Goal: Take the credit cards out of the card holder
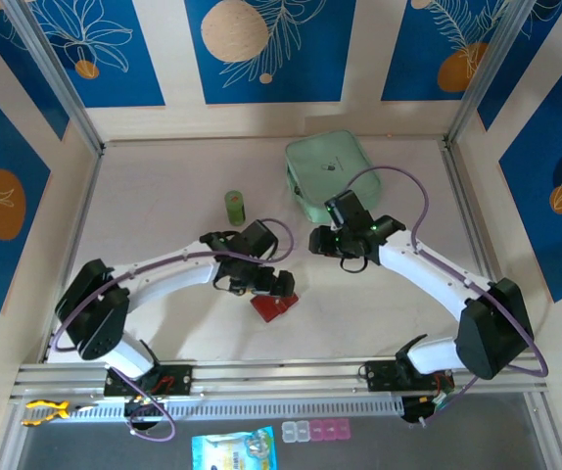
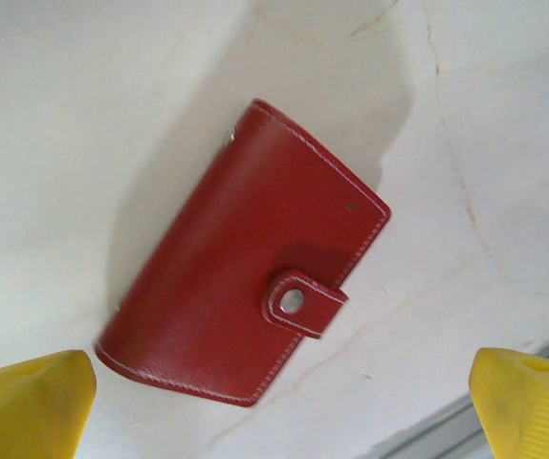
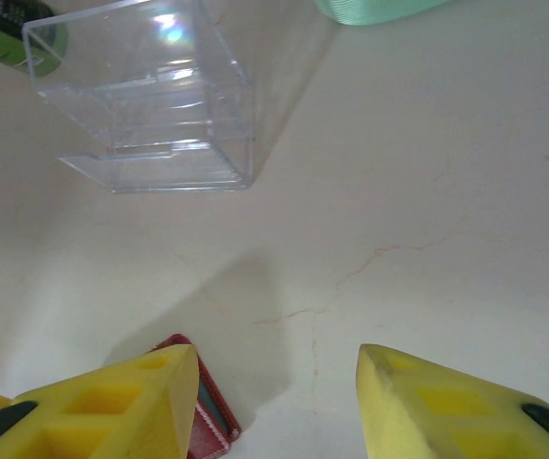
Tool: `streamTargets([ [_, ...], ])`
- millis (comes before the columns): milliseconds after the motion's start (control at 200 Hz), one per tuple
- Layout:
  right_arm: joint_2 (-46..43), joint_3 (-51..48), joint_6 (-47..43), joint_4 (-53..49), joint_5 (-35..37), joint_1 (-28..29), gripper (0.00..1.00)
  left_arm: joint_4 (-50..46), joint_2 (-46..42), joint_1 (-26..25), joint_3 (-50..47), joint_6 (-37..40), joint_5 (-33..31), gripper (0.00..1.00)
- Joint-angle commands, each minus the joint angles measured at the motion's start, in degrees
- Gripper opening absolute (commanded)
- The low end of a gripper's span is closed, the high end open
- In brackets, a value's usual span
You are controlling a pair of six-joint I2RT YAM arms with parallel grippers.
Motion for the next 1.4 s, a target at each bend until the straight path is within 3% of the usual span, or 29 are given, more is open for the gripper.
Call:
streamTargets([
  [0, -3.24, -1.18, -1.18, -2.18, -0.7, -2.65, 0.48, -6.44, 3.04, -0.8, 3.47, 14.25, -3.85, 1.0],
  [215, -8.3, -2.33, -2.39, -4.52, -1.17, -7.39, 0.49, -10.52, 11.36, -2.48, 10.55, 23.51, -4.56, 1.0],
  [585, -13.21, -4.09, -2.11, -6.68, -2.5, -10.08, 0.5, -14.43, 22.06, -5.62, 18.5, 26.07, -7.88, 1.0],
  [835, -13.67, -4.24, -2.12, -6.8, -3.06, -10.19, 0.5, -15.38, 23.38, -5.7, 18.98, 23.88, -12.38, 1.0],
  [1070, -13.67, -3.85, -2.38, -6.51, -3.48, -10.33, 0.5, -14.03, 21.95, -5.04, 17.34, 20.06, -13.09, 0.83],
  [1396, -12.11, -3.04, -2.99, -5.58, -4.77, -10.3, 0.5, -11.28, 18.48, -0.53, 12.8, 9.3, -12.4, 0.82],
])
